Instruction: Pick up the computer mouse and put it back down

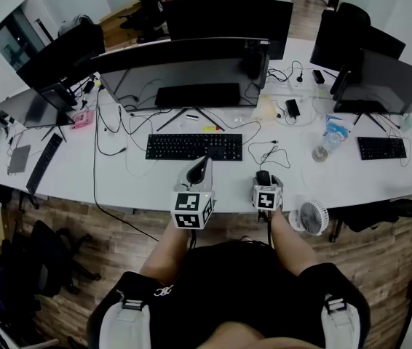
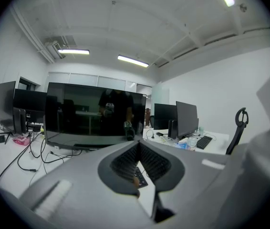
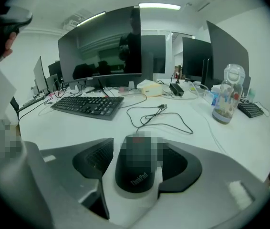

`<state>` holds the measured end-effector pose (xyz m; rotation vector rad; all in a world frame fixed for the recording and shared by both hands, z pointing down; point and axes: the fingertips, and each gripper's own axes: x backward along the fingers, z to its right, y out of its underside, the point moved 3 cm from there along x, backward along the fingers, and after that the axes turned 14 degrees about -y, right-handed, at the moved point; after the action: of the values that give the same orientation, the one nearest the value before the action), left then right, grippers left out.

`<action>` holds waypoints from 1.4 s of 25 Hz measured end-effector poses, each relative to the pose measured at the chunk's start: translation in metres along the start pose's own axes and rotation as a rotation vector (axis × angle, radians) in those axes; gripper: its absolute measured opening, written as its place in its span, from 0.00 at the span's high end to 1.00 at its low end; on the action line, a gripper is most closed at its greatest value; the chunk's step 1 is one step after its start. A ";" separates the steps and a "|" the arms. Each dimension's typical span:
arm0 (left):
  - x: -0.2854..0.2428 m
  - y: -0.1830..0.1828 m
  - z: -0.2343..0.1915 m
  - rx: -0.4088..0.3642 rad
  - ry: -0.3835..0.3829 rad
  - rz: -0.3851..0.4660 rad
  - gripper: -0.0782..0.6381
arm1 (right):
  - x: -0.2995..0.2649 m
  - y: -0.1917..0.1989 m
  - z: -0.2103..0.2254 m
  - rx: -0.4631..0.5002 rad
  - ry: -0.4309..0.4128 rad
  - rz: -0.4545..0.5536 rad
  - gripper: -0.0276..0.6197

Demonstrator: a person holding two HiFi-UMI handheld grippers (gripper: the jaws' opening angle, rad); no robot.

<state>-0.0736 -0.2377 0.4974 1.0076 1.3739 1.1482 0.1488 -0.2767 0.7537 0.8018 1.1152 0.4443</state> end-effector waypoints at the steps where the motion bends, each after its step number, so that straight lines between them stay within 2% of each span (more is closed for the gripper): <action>1: -0.001 -0.001 0.000 0.002 0.002 0.002 0.82 | 0.007 -0.010 -0.002 0.013 0.006 0.033 0.54; 4: -0.005 -0.001 0.001 0.005 0.010 0.005 0.82 | 0.038 -0.052 -0.011 0.046 0.022 0.163 0.55; 8: -0.008 -0.003 0.010 0.006 0.033 0.013 0.82 | 0.085 -0.114 -0.014 0.073 0.010 0.421 0.57; 10: -0.010 -0.005 0.014 0.008 0.042 0.019 0.82 | 0.114 -0.146 -0.019 0.094 0.012 0.540 0.73; 14: -0.012 -0.010 0.020 0.010 0.058 0.034 0.82 | 0.173 -0.201 -0.034 0.165 0.031 0.741 0.95; 16: -0.012 -0.013 0.023 0.014 0.065 0.046 0.82 | 0.196 -0.219 -0.041 0.196 0.031 0.801 0.95; 21: -0.010 -0.019 0.032 0.017 0.079 0.066 0.82 | 0.225 -0.230 -0.047 0.240 0.051 0.839 0.95; 35: -0.006 -0.023 0.049 -0.009 0.110 0.076 0.82 | 0.232 -0.214 -0.039 0.218 0.062 0.798 0.95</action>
<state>-0.0236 -0.2421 0.4758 1.0104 1.4262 1.2814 0.1899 -0.2442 0.4399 1.4354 0.8715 1.0258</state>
